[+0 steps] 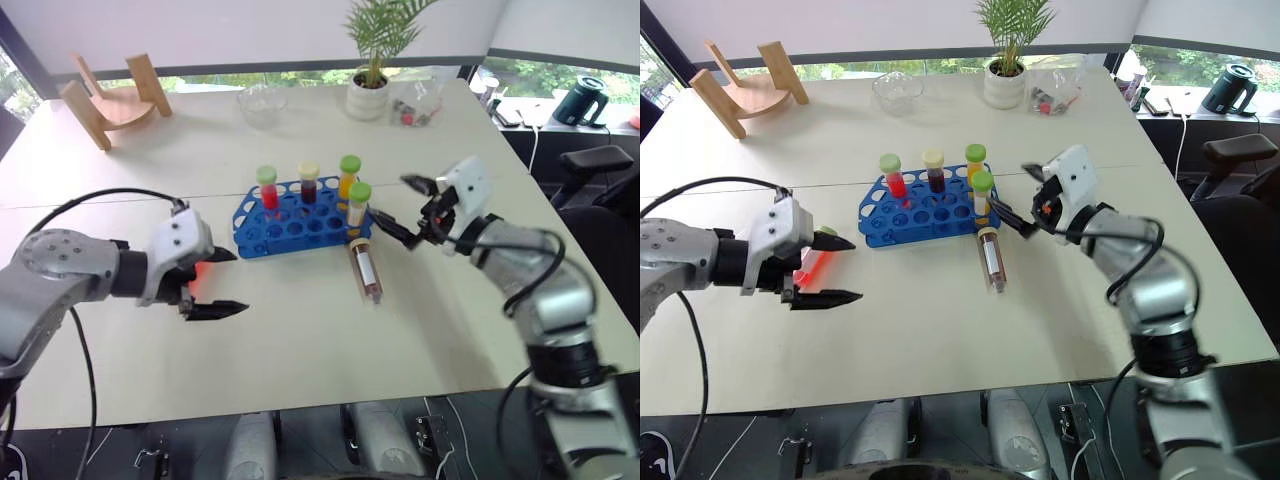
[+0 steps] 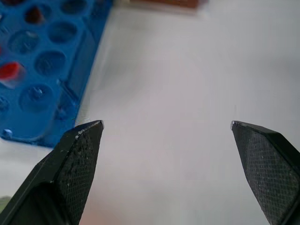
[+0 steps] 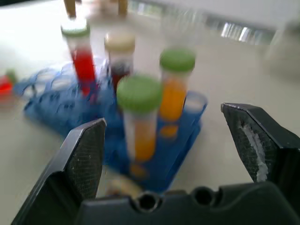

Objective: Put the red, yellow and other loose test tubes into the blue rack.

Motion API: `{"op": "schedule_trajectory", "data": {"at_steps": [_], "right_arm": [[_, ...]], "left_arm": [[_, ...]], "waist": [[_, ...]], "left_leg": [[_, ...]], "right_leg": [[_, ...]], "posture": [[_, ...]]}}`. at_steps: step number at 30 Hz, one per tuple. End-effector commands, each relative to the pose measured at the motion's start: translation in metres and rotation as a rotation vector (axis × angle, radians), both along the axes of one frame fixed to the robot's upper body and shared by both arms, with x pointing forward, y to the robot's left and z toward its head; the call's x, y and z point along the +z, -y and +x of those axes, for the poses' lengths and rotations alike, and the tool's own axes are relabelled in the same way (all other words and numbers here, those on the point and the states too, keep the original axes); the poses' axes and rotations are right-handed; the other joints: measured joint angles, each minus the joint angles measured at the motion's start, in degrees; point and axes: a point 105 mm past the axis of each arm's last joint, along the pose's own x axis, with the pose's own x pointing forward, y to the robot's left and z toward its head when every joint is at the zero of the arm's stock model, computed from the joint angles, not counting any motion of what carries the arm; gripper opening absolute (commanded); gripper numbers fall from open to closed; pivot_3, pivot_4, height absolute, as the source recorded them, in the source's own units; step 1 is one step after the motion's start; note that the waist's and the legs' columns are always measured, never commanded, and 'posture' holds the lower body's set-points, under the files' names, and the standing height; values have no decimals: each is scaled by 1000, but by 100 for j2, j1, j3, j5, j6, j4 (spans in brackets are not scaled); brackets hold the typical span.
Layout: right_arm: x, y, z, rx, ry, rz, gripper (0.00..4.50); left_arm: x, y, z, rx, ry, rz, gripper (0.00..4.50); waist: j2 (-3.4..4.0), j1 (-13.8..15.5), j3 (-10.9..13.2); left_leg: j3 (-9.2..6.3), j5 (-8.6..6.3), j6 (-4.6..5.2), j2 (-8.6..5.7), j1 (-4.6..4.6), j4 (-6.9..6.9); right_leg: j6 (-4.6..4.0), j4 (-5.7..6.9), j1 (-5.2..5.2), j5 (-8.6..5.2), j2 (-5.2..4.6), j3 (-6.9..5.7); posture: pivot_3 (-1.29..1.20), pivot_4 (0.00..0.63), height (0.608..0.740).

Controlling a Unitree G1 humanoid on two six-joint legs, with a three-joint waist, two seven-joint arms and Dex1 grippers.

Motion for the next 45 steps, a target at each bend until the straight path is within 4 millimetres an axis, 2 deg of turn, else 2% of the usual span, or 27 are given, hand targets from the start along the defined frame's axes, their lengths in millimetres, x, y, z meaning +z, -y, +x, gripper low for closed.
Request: {"op": "schedule_trajectory", "data": {"at_steps": [1,6,12,18,20,23,25,28,29,32,34,37,39,42,44,45], "right_arm": [[-15,-13,-27,57,-452,-65,4339],[-18,-9,0,-70,-662,-103,4339],[-43,-8,23,-230,-729,-243,4339],[-82,-22,32,-154,-673,-417,4339],[-91,-21,33,-108,-641,-481,4339],[-105,5,18,-74,-680,-580,3506],[-107,19,6,-54,-709,-604,2410],[-107,32,-8,-38,-726,-615,994],[-108,33,-9,-40,-724,-610,857],[-109,33,-8,-55,-698,-570,856],[-102,30,1,-63,-633,-515,856],[-66,29,24,-130,-455,-338,856],[-47,23,28,-118,-339,-268,856],[-1,-4,15,-41,-139,16,856],[28,-19,4,31,76,144,856],[48,-34,-8,108,267,215,856]], "left_arm": [[9,15,-3,-62,94,3,4500],[10,34,-8,-53,146,-59,4500],[4,46,-10,-1,164,-130,4500],[-10,57,-6,38,155,-183,4500],[-12,60,-5,40,153,-196,4500],[-12,59,-4,47,158,-202,4500],[-13,58,-5,49,156,-201,4500],[-13,57,-3,49,154,-201,4500],[-12,57,-1,47,154,-203,4500],[-10,57,4,36,154,-205,4500],[-9,55,6,26,148,-197,4500],[-7,44,10,31,133,-172,4500],[-6,35,13,39,125,-163,4500],[-1,23,20,52,114,-152,4500],[1,17,23,57,109,-145,4500],[4,14,26,60,103,-148,4500]], "waist": [[0,-2,0],[-2,9,0],[-2,-10,-1],[-62,-43,-41],[-82,-41,-53],[-103,-21,-66],[-82,43,-80],[-73,146,-86],[-75,167,-87],[-95,188,-123],[-104,180,-129],[-101,139,-126],[-77,113,-111],[-67,106,-100],[-44,82,-86],[-37,90,-81]], "left_leg": [[0,-1,2,0,-2,0],[6,-9,16,-5,-12,11],[9,-22,38,-7,-20,11],[12,-27,45,-3,8,20],[11,-27,44,-1,76,18],[12,-29,42,-1,149,16],[3,-30,41,-2,189,11],[9,-33,41,-8,175,-8],[7,-36,45,-10,166,-17],[1,-55,78,-10,121,-16],[-6,-65,96,-7,104,-13],[-3,-71,106,-7,103,-5],[8,-70,106,-6,96,4],[15,-70,107,-6,86,6],[14,-70,107,-3,79,-1],[13,-70,107,-2,77,-4]], "right_leg": [[0,-1,-1,0,1,1],[3,-9,-2,1,-5,2],[6,-11,-11,2,-7,3],[6,-11,18,3,-5,3],[3,-31,91,0,-3,1],[-19,-49,168,-15,-5,3],[-3,-85,195,-27,-9,1],[-13,-118,195,-21,-20,4],[-10,-126,193,-23,-19,3],[19,-127,180,-12,-17,-5],[20,-127,168,-11,-14,-14],[17,-129,170,-12,-14,-14],[10,-128,160,-16,-14,-6],[10,-123,144,-11,-11,3],[18,-118,131,-7,-4,5],[21,-112,125,-7,-3,4]], "posture": [[0,150,740],[0,150,740],[0,150,740],[0,150,740],[0,150,740],[0,150,740],[0,150,740],[0,150,740],[0,150,740],[0,150,740],[0,150,740],[0,150,740],[0,150,740],[0,150,740],[0,150,740],[0,150,740]]}}
